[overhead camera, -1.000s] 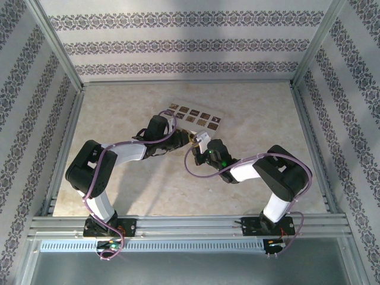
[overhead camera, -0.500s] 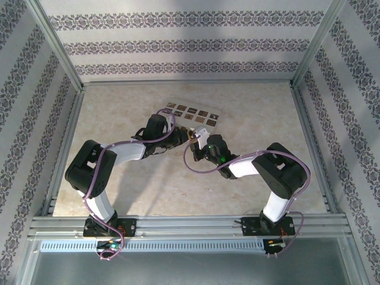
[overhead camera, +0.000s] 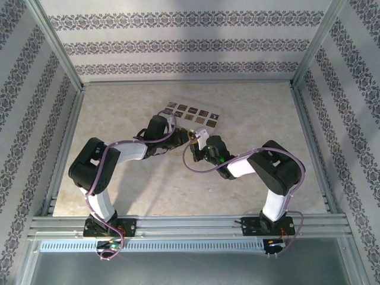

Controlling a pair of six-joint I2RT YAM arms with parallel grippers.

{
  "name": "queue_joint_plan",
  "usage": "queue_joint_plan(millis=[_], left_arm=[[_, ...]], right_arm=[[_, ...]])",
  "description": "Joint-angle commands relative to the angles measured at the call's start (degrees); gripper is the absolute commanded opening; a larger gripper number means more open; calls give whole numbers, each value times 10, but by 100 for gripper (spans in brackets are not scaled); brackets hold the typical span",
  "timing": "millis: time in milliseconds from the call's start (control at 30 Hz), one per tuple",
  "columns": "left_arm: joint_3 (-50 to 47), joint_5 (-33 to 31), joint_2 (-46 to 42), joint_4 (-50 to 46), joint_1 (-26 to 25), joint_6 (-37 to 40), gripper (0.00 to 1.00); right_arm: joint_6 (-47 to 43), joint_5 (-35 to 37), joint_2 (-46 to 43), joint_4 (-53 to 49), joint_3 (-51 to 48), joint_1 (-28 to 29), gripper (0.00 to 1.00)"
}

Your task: Unlock a padlock with a key

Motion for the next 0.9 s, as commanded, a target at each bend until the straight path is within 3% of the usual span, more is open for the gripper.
queue_joint_plan(millis=[0, 200, 433, 867], left_arm=[[-8, 90, 25, 50, -20, -34, 24], [-8, 93, 58, 85, -23, -51, 24], [-23, 80, 51, 84, -21, -45, 37], [-103, 44, -91, 18, 38, -4, 53]], right_arm=[[13, -1, 9, 69, -4, 3, 0], [28, 4, 29, 78, -11, 4, 0], [55, 9, 46, 86, -19, 7, 0], [111, 1, 55, 99, -37, 13, 0]])
